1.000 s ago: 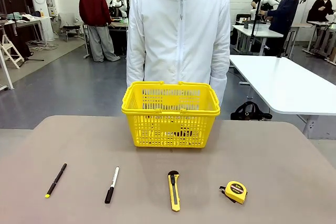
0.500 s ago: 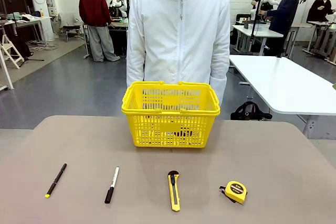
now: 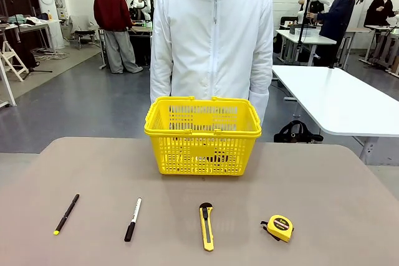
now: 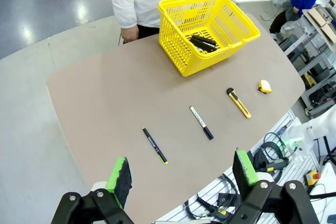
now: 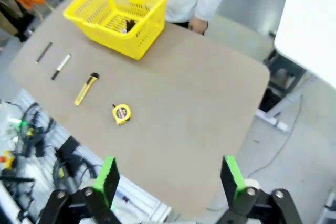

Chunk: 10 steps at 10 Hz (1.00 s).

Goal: Place the items the person wants into the basket.
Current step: Pick up the item the person points to and place it in the Market Basket.

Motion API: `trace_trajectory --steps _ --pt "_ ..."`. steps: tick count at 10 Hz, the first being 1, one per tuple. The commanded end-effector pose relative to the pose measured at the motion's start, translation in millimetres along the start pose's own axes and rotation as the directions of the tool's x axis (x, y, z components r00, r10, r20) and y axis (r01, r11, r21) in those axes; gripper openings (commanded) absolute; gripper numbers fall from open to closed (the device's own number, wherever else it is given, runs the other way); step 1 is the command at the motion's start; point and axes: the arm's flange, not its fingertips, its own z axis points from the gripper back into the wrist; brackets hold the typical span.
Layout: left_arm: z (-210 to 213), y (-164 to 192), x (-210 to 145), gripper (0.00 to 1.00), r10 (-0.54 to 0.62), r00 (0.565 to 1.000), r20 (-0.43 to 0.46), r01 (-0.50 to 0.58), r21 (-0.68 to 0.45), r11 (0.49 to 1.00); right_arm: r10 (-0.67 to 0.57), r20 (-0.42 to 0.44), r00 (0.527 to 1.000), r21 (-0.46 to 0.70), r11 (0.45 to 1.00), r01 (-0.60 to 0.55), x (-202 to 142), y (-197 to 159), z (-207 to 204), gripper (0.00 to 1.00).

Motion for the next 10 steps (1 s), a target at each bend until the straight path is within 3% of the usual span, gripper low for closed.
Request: trace_trajectory --steps 1,5,7,8,9,10 --pt "2 1 -1 1.0 -0.016 1.0 0.003 0.016 -0.011 1.0 0.037 0.022 0.999 0.066 0.997 -0.039 -19 -9 9 1.0" --pt "2 1 -1 1.0 -0.016 1.0 0.003 0.016 -0.011 1.0 0.045 0.051 0.998 0.214 0.975 -0.055 -20 -43 3 1.0" --pt "2 1 -1 1.0 -0.016 1.0 0.003 0.016 -0.011 1.0 0.025 0.062 0.998 0.204 0.978 -0.037 -15 -47 -3 1.0" --pt "2 1 -1 1.0 -0.016 1.0 0.003 0.016 -0.011 1.0 0.026 0.113 0.993 0.121 0.992 -0.04 -7 -44 -7 1.0" --pt "2 1 -1 1.0 -0.016 1.0 0.003 0.016 -0.011 1.0 0.015 0.047 0.999 0.196 0.98 -0.024 -21 -43 -7 1.0" --pt "2 1 -1 1.0 -0.016 1.0 0.003 0.016 -0.011 1.0 0.015 0.047 0.999 0.196 0.98 -0.024 -21 -43 -7 1.0"
